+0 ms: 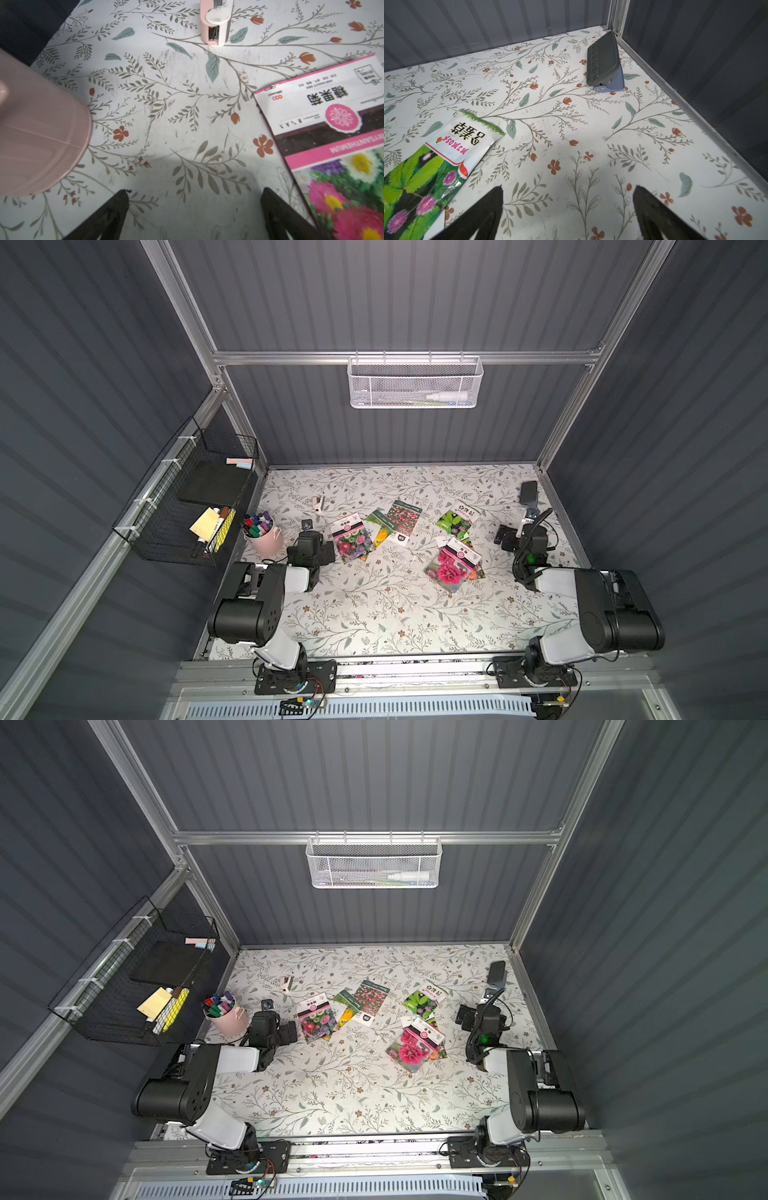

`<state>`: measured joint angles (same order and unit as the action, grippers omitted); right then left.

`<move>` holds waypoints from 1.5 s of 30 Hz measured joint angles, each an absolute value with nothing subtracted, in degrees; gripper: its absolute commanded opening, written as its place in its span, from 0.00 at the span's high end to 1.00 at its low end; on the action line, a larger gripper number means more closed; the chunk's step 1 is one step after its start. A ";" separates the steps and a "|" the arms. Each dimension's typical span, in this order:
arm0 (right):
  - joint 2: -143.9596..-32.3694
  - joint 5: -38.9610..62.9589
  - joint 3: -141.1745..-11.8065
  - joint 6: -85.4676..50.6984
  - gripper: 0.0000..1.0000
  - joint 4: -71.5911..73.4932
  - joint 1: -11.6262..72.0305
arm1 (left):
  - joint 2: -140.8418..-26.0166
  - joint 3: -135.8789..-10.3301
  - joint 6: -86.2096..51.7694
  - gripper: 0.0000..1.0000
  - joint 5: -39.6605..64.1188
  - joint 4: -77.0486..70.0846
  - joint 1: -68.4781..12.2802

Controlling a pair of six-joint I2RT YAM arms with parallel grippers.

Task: Arrange the seed packets in a row
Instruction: Pick up the seed packet from the center of the board.

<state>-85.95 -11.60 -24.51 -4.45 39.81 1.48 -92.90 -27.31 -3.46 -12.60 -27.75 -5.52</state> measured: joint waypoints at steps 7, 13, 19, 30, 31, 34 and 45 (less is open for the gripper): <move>-85.95 -11.60 -24.51 -4.45 0.01 39.81 1.48 | -92.90 -27.18 -3.46 0.01 -14.00 -28.01 -6.13; -85.95 -11.60 -24.51 -4.45 0.01 39.81 1.48 | -92.90 -26.04 -3.44 0.01 -17.10 -30.33 -7.66; -85.95 -11.60 -24.51 -4.45 0.01 39.81 1.48 | -93.10 -25.63 -3.44 0.01 -18.31 -31.38 -8.14; -85.95 -11.51 -24.51 -4.45 0.01 39.79 1.48 | -93.12 -26.48 -3.86 0.01 -17.30 -29.82 -7.01; -85.95 -11.25 -24.51 -4.45 0.01 39.79 1.41 | -93.12 -26.57 -3.88 0.01 -17.12 -29.56 -6.98; -85.95 -9.87 -24.51 -4.45 0.01 39.77 0.75 | -93.12 -27.29 -4.03 0.01 -15.18 -28.01 -5.85; -84.38 1.39 -47.13 -3.38 0.01 13.08 0.10 | -88.71 -39.75 -6.48 0.01 -12.75 4.54 -4.75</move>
<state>-84.38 1.39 -47.13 -3.38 13.08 0.10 -88.71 -39.75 -6.48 -12.75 4.54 -4.75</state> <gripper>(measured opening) 0.989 0.993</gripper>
